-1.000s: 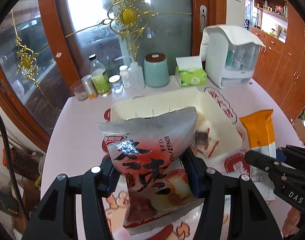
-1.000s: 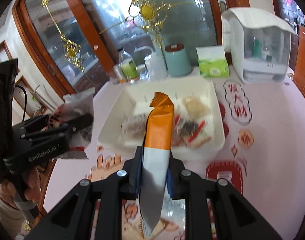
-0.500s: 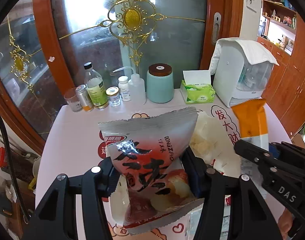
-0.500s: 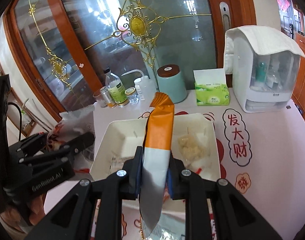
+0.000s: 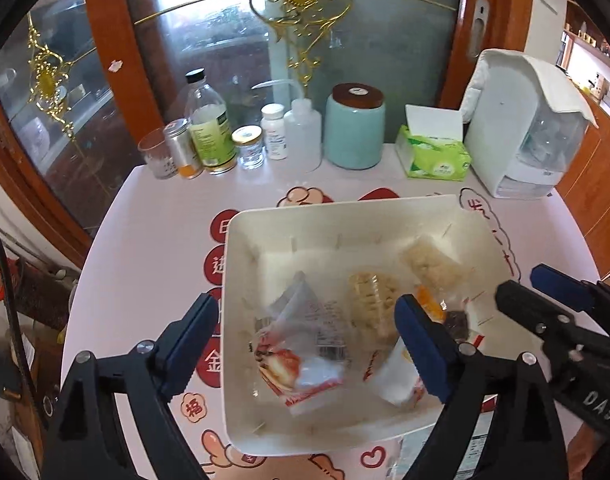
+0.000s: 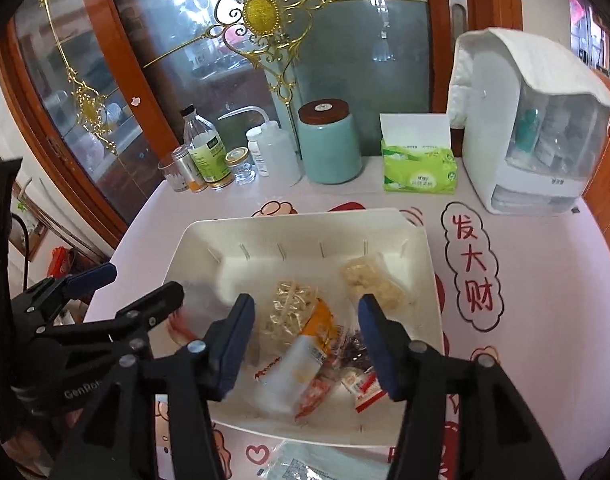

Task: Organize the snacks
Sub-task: 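Lower both packs into the tray and open both tools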

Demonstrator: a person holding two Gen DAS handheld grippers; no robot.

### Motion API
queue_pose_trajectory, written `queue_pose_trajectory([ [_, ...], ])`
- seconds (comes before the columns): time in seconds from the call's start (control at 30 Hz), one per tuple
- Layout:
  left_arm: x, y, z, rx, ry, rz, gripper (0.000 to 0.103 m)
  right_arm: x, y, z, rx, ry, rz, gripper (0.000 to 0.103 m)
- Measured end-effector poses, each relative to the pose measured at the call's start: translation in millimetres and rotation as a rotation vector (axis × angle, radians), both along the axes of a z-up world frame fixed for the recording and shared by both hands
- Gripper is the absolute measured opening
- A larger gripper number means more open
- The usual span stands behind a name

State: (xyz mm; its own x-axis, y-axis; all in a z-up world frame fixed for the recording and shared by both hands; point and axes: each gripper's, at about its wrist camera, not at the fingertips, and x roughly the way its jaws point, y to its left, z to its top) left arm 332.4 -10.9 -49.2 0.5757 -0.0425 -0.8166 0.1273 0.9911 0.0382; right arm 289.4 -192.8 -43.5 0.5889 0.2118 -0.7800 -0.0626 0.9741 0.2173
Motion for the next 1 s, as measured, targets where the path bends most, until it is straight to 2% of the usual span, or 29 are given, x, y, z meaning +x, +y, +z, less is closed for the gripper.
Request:
queue_pose_trajectory([
  [0.2, -16, 10, 3, -0.035, 0.0, 0.012, 0.089, -11, 0, -2, 0.016, 0.014, 0.008, 0.055],
  [0.47, -52, 8, 25, -0.031, -0.046, -0.017, 0.089, -38, 3, 6, 0.031, 0.014, 0.03, 0.055],
  [0.83, -116, 0, 61, -0.077, -0.079, -0.062, 0.09, -103, -4, 40, 0.018, -0.018, 0.064, 0.055],
  [1.0, -144, -6, 77, -0.073, -0.101, -0.077, 0.091, -137, -12, 50, -0.016, -0.038, 0.093, 0.067],
])
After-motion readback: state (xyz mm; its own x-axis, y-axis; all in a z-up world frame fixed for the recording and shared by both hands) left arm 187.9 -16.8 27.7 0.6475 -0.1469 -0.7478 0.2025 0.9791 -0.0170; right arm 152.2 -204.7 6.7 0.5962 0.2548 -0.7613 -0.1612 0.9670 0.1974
